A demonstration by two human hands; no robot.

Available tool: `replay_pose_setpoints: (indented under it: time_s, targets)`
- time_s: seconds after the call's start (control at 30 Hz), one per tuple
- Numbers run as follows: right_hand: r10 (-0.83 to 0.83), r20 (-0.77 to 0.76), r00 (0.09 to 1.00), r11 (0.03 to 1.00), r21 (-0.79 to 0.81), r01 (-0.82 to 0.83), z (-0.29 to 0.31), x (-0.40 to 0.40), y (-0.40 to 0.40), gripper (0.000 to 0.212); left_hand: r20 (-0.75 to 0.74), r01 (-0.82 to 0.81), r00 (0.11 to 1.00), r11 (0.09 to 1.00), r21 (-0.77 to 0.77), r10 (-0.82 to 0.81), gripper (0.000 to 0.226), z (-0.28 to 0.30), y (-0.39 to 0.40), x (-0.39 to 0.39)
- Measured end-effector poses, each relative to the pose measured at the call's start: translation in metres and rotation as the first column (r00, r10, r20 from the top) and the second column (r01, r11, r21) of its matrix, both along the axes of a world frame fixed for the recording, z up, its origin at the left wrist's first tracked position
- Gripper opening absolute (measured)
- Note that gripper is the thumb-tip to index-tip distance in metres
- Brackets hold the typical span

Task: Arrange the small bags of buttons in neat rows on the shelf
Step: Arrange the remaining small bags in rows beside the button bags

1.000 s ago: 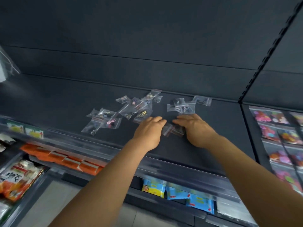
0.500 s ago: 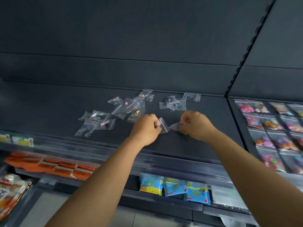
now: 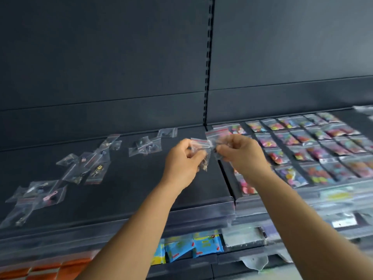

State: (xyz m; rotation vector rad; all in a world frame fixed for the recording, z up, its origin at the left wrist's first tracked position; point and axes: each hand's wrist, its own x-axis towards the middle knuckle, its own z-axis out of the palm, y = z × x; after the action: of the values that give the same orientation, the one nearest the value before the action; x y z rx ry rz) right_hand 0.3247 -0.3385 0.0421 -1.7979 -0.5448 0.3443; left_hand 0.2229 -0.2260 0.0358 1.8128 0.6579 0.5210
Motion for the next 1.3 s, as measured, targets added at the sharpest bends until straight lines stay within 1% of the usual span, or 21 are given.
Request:
replay_pose_setpoints:
  time_s: [0.07, 0.1, 0.17, 0.2, 0.37, 0.47, 0.57, 0.67, 0.8, 0.87, 0.97, 1.2, 1.3]
  targets:
    - [-0.034, 0.000, 0.999, 0.999, 0.007, 0.034, 0.005, 0.020, -0.032, 0.010, 0.016, 0.048, 0.999, 0.998, -0.037, -0.047, 0.003, 0.004, -0.027, 0.024]
    - [-0.047, 0.003, 0.999, 0.999, -0.007, 0.047, 0.007, 0.030, -0.048, 0.011, 0.013, 0.072, 0.997, 0.996, -0.052, -0.072, 0.006, 0.004, -0.041, 0.037]
    - [-0.075, 0.014, 0.997, 0.997, -0.021, 0.075, 0.008, 0.053, -0.082, 0.012, -0.009, 0.110, 0.994, 0.992, -0.061, -0.111, 0.019, 0.005, -0.072, 0.064]
    - [-0.091, 0.012, 0.996, 0.996, -0.024, 0.092, 0.009, 0.065, -0.100, 0.014, -0.018, 0.121, 0.992, 0.991, -0.057, -0.122, 0.021, 0.005, -0.089, 0.079]
    - [-0.151, -0.020, 0.988, 0.987, -0.052, 0.150, 0.009, 0.118, -0.187, 0.018, -0.029, 0.140, 0.990, 0.990, -0.018, -0.140, 0.016, 0.006, -0.175, 0.148]
    - [-0.196, -0.033, 0.980, 0.981, -0.018, 0.195, 0.008, 0.147, -0.234, 0.022, -0.021, 0.145, 0.989, 0.989, -0.026, -0.146, 0.010, 0.008, -0.222, 0.183]
    - [-0.259, -0.049, 0.965, 0.965, 0.020, 0.260, 0.010, 0.173, -0.280, 0.025, -0.005, 0.191, 0.981, 0.981, -0.044, -0.192, 0.006, 0.009, -0.264, 0.213]
    - [-0.319, -0.077, 0.945, 0.946, 0.037, 0.322, 0.010, 0.196, -0.318, 0.020, 0.011, 0.223, 0.975, 0.974, -0.032, -0.223, 0.008, 0.007, -0.300, 0.242]
    - [-0.395, -0.107, 0.912, 0.912, 0.075, 0.404, 0.010, 0.226, -0.357, 0.016, 0.035, 0.296, 0.955, 0.953, -0.068, -0.294, 0.007, 0.007, -0.337, 0.283]
    - [-0.423, -0.105, 0.900, 0.898, 0.078, 0.432, 0.010, 0.241, -0.373, 0.018, 0.028, 0.332, 0.943, 0.940, -0.074, -0.331, 0.008, 0.005, -0.351, 0.306]
    - [-0.478, -0.090, 0.874, 0.872, 0.070, 0.484, 0.009, 0.269, -0.391, 0.022, 0.046, 0.381, 0.924, 0.920, -0.090, -0.378, 0.015, 0.006, -0.369, 0.342]
    - [-0.568, -0.058, 0.821, 0.820, 0.044, 0.570, 0.007, 0.360, -0.410, 0.016, 0.060, 0.411, 0.912, 0.906, -0.107, -0.406, 0.007, -0.002, -0.386, 0.439]
    - [-0.598, -0.037, 0.801, 0.800, 0.027, 0.599, 0.003, 0.395, -0.414, 0.012, 0.057, 0.416, 0.909, 0.900, -0.129, -0.412, 0.008, -0.006, -0.392, 0.476]
